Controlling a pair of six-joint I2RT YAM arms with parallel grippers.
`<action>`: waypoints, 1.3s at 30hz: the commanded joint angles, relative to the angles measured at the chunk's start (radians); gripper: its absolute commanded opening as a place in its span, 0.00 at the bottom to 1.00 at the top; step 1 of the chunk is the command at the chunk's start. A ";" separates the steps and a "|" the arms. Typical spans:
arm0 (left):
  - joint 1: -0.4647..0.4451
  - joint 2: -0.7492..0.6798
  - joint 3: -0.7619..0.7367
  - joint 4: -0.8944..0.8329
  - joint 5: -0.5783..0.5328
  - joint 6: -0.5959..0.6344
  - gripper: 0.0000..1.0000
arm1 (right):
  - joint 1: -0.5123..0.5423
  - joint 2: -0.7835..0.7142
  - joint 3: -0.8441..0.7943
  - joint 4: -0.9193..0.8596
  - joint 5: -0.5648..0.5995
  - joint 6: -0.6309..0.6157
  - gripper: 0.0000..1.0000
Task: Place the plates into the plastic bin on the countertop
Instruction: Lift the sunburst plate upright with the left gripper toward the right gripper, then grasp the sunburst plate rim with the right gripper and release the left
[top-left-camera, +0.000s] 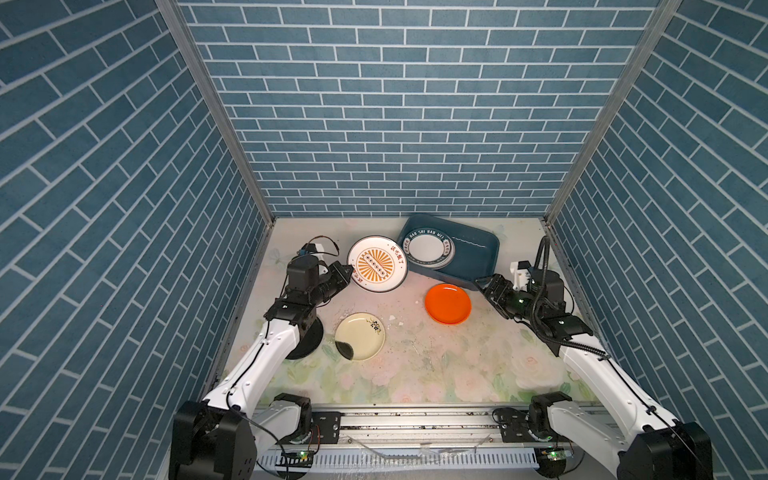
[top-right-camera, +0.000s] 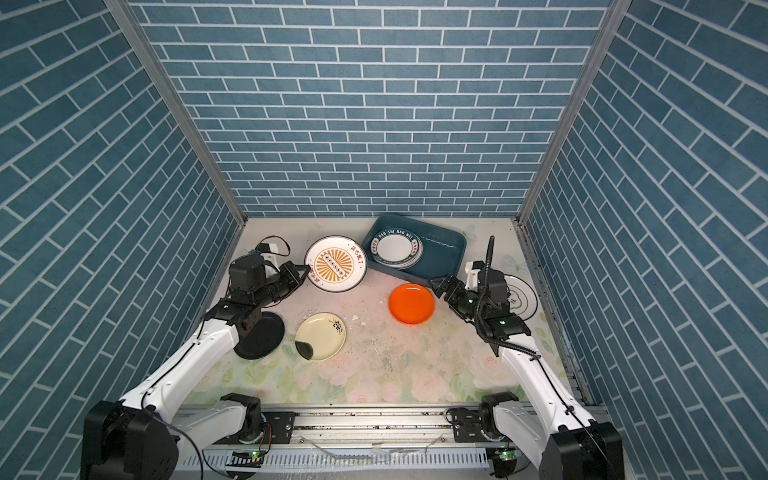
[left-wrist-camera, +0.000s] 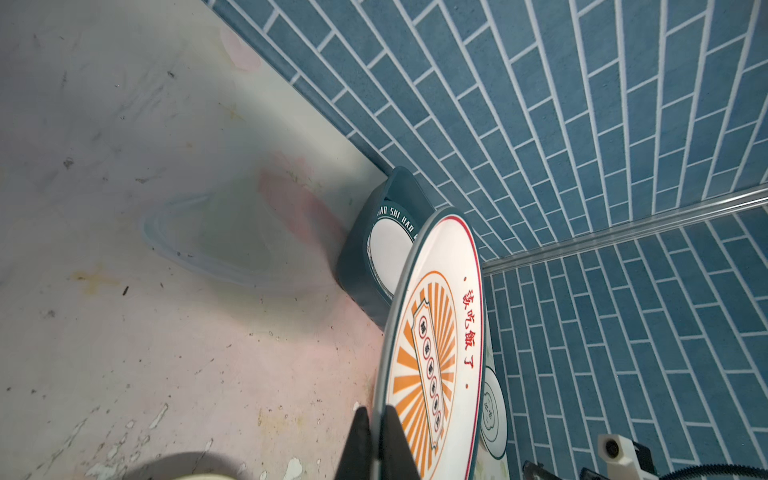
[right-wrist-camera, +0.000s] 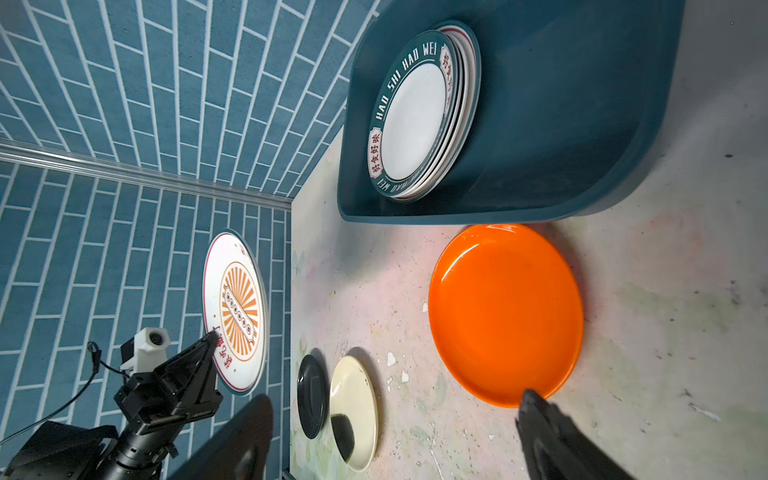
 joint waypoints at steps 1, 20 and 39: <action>-0.049 -0.027 -0.005 0.007 -0.057 -0.021 0.00 | -0.001 -0.015 0.013 0.050 -0.039 0.037 0.92; -0.378 0.199 0.135 0.116 -0.128 -0.046 0.00 | 0.122 0.087 -0.001 0.252 -0.034 0.155 0.91; -0.450 0.315 0.245 0.154 -0.073 -0.052 0.00 | 0.183 0.135 0.052 0.095 0.065 0.063 0.27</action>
